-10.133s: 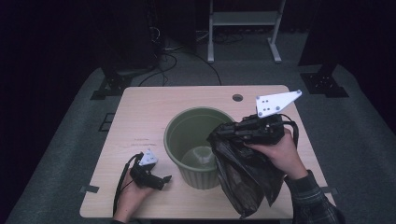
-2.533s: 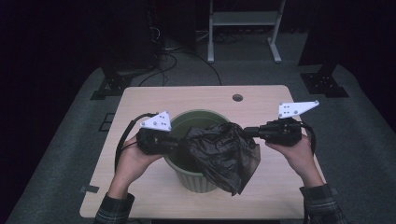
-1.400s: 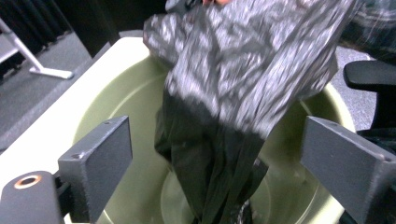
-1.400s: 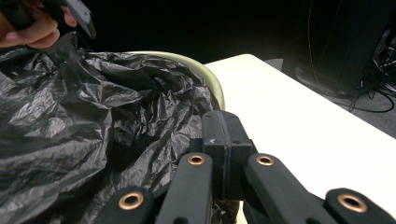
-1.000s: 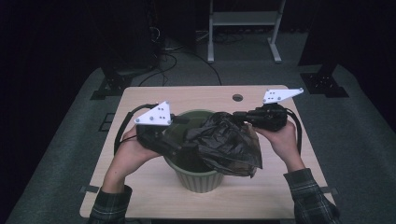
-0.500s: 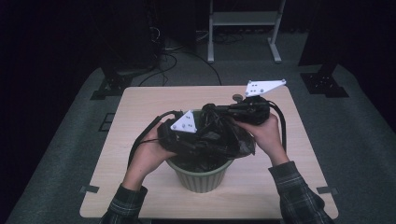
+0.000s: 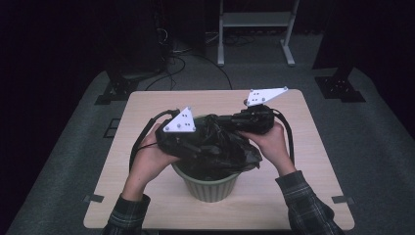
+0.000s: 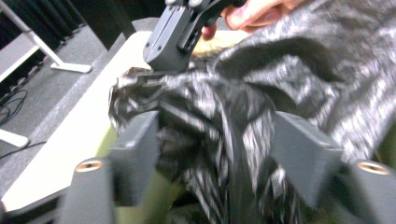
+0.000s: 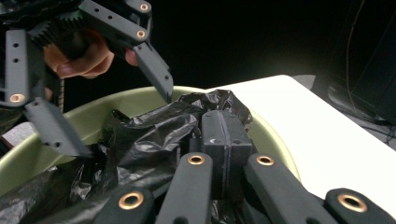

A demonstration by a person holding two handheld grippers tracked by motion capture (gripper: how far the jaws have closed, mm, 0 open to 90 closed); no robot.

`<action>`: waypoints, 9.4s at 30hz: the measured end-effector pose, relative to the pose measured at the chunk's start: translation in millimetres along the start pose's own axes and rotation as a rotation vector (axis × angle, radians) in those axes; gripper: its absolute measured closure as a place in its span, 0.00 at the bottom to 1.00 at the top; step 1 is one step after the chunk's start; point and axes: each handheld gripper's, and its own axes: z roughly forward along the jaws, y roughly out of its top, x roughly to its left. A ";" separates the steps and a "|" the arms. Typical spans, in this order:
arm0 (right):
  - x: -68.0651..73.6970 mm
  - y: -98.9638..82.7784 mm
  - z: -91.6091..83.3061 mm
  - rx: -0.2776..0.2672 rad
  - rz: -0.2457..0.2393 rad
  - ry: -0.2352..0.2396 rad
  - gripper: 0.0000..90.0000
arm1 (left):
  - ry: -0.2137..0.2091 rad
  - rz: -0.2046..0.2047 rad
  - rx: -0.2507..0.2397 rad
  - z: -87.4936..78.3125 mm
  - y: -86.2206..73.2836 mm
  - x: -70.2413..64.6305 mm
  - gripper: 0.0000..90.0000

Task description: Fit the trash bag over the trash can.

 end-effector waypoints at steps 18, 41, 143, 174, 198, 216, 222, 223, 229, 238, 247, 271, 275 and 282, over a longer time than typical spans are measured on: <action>7.0 -18.5 -58.4 -0.056 0.021 -0.050 0.77 | 0.031 -0.110 -0.047 -6.3 -25.4 15.3 0.96; 17.8 -20.1 -17.9 -0.028 0.031 0.092 0.90 | -0.002 -0.098 -0.060 0.1 -25.6 8.4 0.96; 45.1 -57.3 -81.7 -0.044 -0.020 -0.097 1.00 | 0.143 -0.201 -0.317 -106.6 -69.2 8.8 0.42; 52.4 -54.5 -96.8 -0.067 -0.041 -0.098 1.00 | 0.112 -0.224 -0.143 -56.1 -56.5 35.8 1.00; 61.5 -91.3 -130.1 -0.016 0.036 -0.133 0.80 | 0.176 -0.274 -0.192 -88.5 -103.6 10.7 0.84; 45.1 -4.5 -76.5 -0.007 -0.004 -0.070 0.62 | 0.123 -0.225 -0.162 -60.9 -48.5 40.7 0.50; 36.0 -0.1 -50.5 0.049 0.021 -0.049 0.61 | 0.094 -0.257 -0.097 -35.0 -53.0 49.5 0.49; 35.5 -1.7 -49.7 0.057 0.024 -0.057 0.62 | 0.094 -0.257 -0.097 -35.0 -53.0 49.5 0.50; 32.5 -12.5 -56.2 0.067 0.059 -0.055 0.69 | 0.081 -0.277 -0.072 -33.1 -66.3 49.4 0.57; 35.1 -17.9 -55.0 0.094 0.032 -0.020 1.00 | 0.048 -0.257 -0.033 -30.2 -69.8 47.3 0.90; 22.4 -24.7 -70.9 0.055 0.052 -0.146 1.00 | 0.150 -0.291 -0.094 -51.0 -76.2 55.4 1.00; -26.7 -94.9 -57.2 0.175 0.192 -0.307 1.00 | 0.169 -0.419 0.044 -24.0 -134.8 66.8 1.00; -23.7 -103.3 -56.8 0.200 0.195 -0.301 1.00 | 0.159 -0.426 0.061 -23.5 -141.1 63.5 1.00; -20.3 -116.3 -61.3 0.235 0.203 -0.315 1.00 | 0.162 -0.432 0.082 -27.1 -145.5 62.1 1.00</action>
